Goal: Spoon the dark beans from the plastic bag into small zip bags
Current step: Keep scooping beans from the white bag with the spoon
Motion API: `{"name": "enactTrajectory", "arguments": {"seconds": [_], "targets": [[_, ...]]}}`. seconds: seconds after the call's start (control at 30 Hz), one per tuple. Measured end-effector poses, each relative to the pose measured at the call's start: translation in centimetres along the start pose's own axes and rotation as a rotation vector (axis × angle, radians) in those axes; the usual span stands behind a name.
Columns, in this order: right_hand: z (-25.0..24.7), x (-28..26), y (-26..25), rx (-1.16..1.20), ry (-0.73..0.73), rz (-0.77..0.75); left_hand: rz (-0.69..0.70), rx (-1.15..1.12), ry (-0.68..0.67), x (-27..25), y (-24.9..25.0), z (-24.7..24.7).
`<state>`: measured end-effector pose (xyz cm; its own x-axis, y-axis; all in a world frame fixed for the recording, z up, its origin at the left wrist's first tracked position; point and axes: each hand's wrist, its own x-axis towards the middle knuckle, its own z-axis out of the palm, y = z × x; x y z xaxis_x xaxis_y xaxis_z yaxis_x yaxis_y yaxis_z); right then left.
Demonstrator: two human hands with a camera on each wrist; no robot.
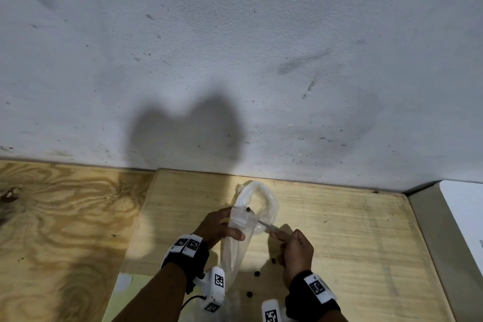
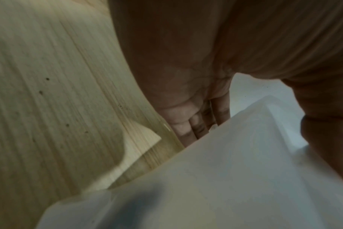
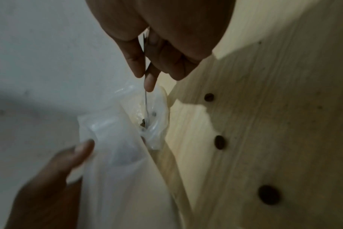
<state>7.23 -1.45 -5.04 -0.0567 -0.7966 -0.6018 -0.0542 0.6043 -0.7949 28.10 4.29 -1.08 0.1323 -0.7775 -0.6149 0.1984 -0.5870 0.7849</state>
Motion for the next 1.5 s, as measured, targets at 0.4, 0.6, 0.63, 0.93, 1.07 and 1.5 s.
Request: {"name": "enactTrajectory", "arguments": {"seconds": [0.4,0.6,0.63,0.93,1.07,1.5], "targets": [[-2.1,0.9,-4.0,0.091,-0.005,-0.101,0.008,-0.057,0.03,0.3,-0.5,-0.1],[-3.1,1.5,-4.3,0.042,-0.016,-0.181,-0.003,-0.046,0.036,0.1,-0.4,0.1],[-3.0,1.5,-4.4,0.022,-0.027,-0.199,-0.004,-0.048,0.038,0.1,-0.4,0.2],[-1.4,1.1,-4.3,-0.26,-0.038,-0.397,0.005,-0.055,0.039,0.0,-0.8,0.1],[-1.2,0.7,-3.6,-0.282,-0.067,-0.373,0.002,-0.065,0.036,-0.1,-0.9,0.1],[-1.2,-0.2,-2.4,0.024,-0.091,-0.008,0.024,-0.061,0.006,-0.4,-0.7,0.3]]}}
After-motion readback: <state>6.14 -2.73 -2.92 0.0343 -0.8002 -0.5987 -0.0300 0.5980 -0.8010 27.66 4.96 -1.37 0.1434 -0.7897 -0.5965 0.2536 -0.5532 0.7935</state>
